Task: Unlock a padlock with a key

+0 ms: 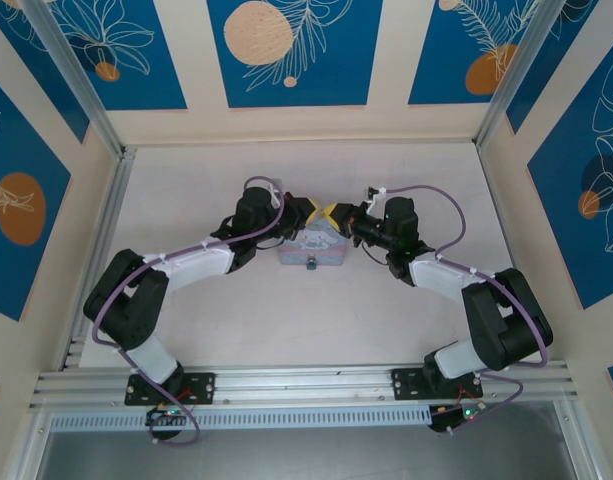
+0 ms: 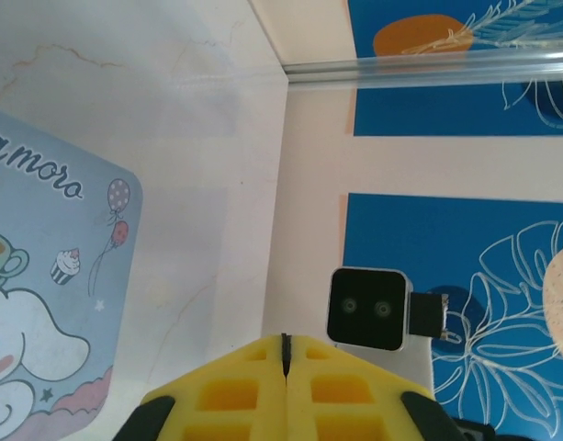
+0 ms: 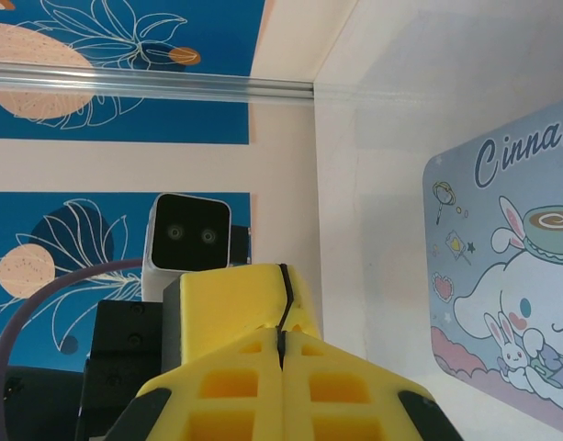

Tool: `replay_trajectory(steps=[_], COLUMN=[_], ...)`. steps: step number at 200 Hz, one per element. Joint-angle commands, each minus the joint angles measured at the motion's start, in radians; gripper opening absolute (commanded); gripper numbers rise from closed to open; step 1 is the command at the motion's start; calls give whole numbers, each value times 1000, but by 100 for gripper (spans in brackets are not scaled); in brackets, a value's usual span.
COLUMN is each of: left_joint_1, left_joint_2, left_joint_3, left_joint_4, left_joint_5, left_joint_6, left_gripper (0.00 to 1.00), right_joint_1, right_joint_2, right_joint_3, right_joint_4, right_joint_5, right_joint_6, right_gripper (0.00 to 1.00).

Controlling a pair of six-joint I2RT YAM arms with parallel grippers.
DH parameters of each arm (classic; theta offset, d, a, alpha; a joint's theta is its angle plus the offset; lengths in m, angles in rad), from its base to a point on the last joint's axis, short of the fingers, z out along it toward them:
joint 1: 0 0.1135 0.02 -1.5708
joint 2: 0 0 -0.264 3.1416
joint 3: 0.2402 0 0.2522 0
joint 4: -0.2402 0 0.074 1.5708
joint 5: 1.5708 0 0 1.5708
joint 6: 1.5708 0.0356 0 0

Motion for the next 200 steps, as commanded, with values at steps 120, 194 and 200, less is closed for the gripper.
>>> replay_trajectory(steps=[120, 194, 200], left_joint_1=[1, 2, 4], left_joint_2=[-10, 64, 66], left_joint_3=[250, 304, 304], left_joint_4=[-323, -289, -286], left_joint_5=[274, 377, 377], left_joint_6=[744, 705, 701], left_gripper=[0, 0, 0], right_joint_1=[-175, -160, -157], right_joint_2=[-252, -186, -181], right_joint_3=[11, 51, 48], right_joint_4=[-338, -267, -256], right_joint_5=[-174, -294, -297], right_joint_6=[-312, -359, -356], right_gripper=[50, 34, 34])
